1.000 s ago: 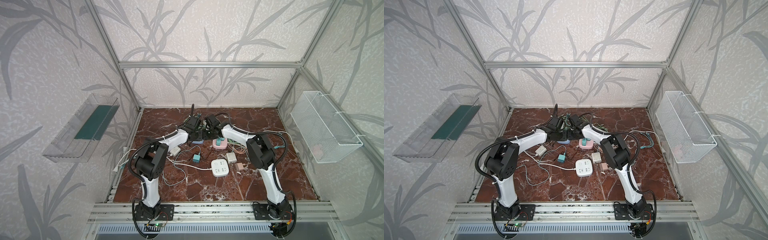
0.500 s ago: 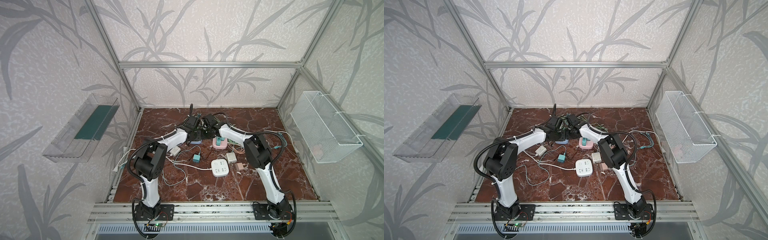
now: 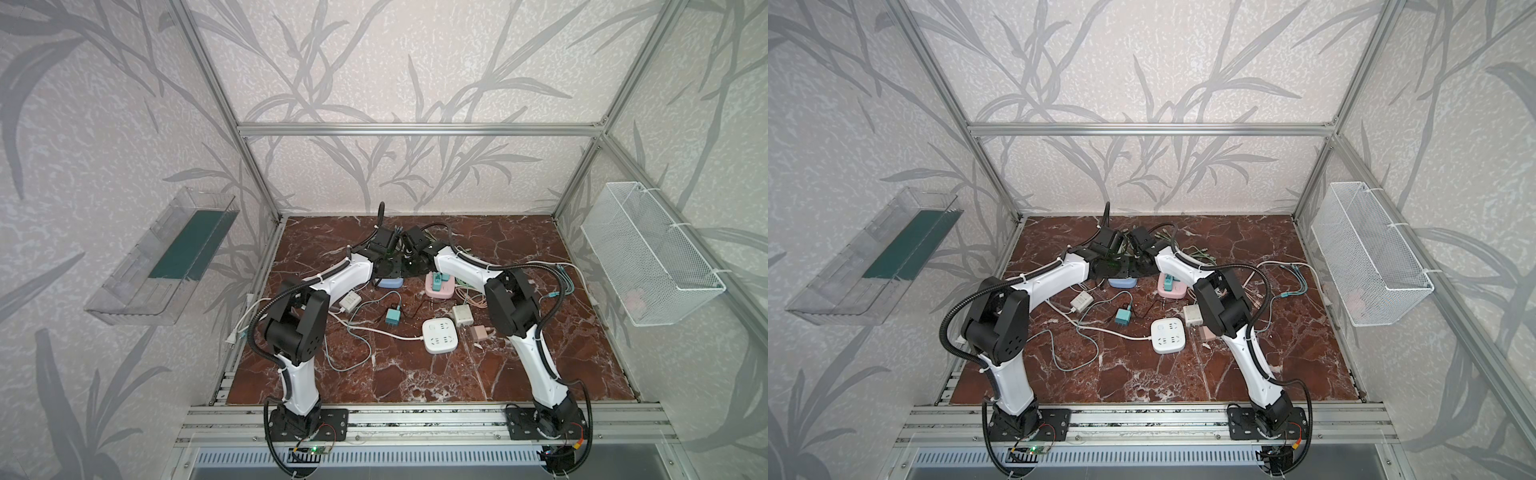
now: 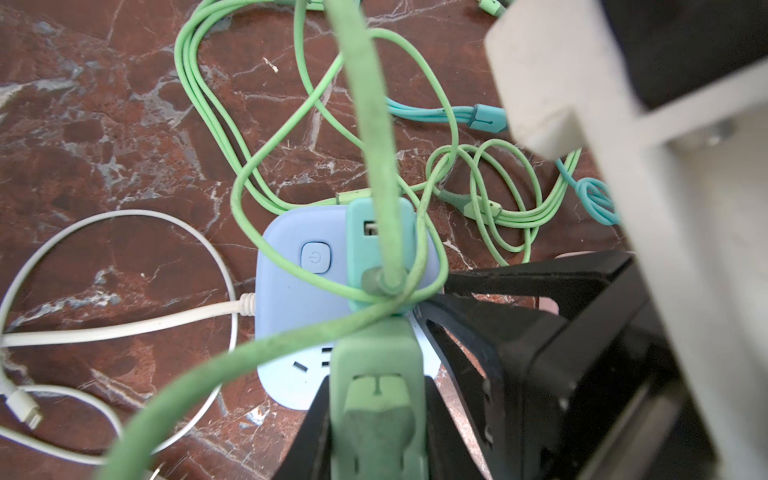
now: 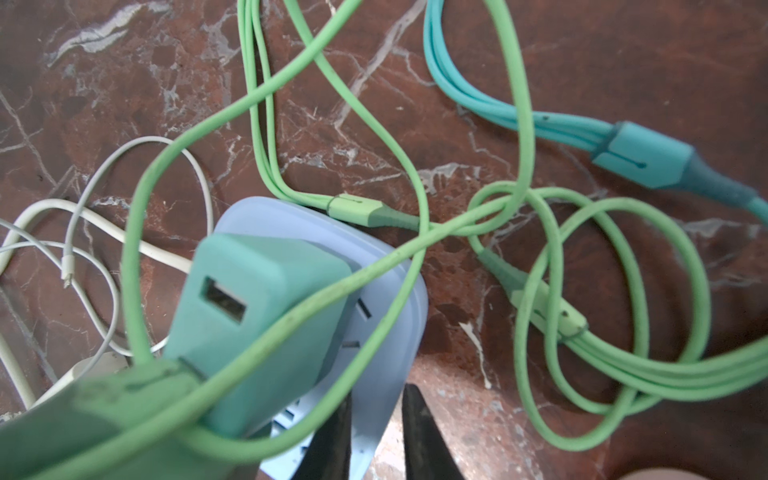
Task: Pull the plug off the socket
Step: 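Lift the green charger out with the left gripper while the right holds the strip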
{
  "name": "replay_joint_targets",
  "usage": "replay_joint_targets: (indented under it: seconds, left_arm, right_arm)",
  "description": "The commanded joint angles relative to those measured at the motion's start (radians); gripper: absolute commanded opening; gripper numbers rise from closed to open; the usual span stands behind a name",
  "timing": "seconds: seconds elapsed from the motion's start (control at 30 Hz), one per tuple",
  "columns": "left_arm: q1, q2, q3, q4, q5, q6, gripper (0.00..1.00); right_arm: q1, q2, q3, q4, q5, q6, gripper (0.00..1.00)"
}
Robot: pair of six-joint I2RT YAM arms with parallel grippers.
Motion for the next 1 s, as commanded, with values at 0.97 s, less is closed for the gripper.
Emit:
replay_joint_targets:
  seconds: [0.97]
  left_arm:
    - [0.038, -0.201, -0.185, 0.094, 0.116, 0.122, 0.18]
  right_arm:
    - [-0.011, -0.352, -0.391, 0.289, -0.06, -0.041, 0.54]
